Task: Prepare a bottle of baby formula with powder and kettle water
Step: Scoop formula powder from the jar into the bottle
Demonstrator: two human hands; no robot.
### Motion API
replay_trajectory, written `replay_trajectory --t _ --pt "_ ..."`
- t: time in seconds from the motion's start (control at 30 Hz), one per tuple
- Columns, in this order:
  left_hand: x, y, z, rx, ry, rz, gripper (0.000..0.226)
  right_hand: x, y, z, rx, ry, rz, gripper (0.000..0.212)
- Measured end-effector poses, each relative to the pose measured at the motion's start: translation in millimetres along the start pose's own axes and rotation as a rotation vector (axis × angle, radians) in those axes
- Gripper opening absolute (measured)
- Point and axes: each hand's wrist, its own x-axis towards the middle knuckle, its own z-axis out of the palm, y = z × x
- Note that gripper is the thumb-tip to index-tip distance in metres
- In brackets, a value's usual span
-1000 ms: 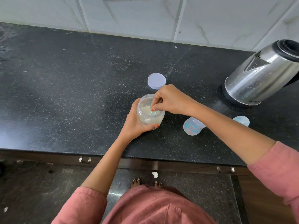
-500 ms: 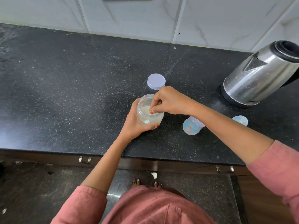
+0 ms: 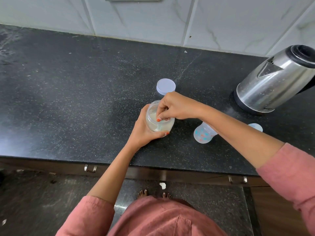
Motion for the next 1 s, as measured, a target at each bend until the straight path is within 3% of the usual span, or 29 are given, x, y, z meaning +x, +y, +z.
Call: replay_trajectory --t 0.2,0.53,0.77,1.0 --pt "1 -1 1 0.000 -0.002 0.012 0.083 -8 4 -1 0.219 0.103 0.088 0.007" --pt "0 2 1 0.028 0.017 0.035 0.081 -36 34 13 0.688 0.487 0.387 0.006" --pt "0 2 1 0.037 0.017 0.035 0.079 -45 33 24 0.980 0.587 0.457 0.007" --pt "1 -1 1 0.034 0.016 0.051 0.080 -49 32 29 1.038 0.649 0.483 0.008"
